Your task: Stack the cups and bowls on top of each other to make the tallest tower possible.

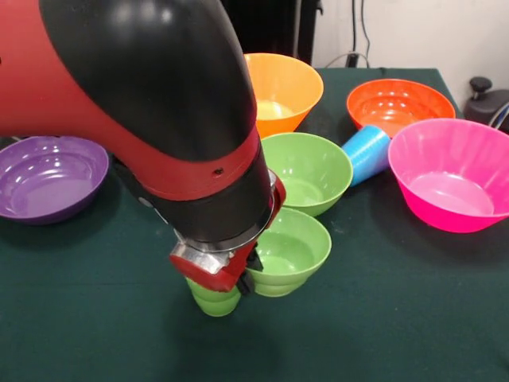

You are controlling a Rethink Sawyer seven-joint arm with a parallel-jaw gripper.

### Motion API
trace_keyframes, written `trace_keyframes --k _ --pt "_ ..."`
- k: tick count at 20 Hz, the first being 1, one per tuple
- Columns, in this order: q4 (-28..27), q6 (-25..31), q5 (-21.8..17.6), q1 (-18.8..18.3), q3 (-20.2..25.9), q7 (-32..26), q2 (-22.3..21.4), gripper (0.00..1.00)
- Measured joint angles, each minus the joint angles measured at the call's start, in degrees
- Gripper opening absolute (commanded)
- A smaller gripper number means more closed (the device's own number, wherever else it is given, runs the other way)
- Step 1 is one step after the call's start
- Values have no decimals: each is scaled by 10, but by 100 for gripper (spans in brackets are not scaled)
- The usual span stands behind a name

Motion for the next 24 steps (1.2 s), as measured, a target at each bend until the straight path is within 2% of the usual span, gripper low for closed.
trace_keyframes --k 7,12,18,24 --pt "-25 0 -83 -1 53 0 0 0" --pt "-30 0 -121 -4 83 0 0 0" --pt "-31 1 -146 -8 109 0 0 0" --pt "-31 4 -151 -8 114 0 -1 0"
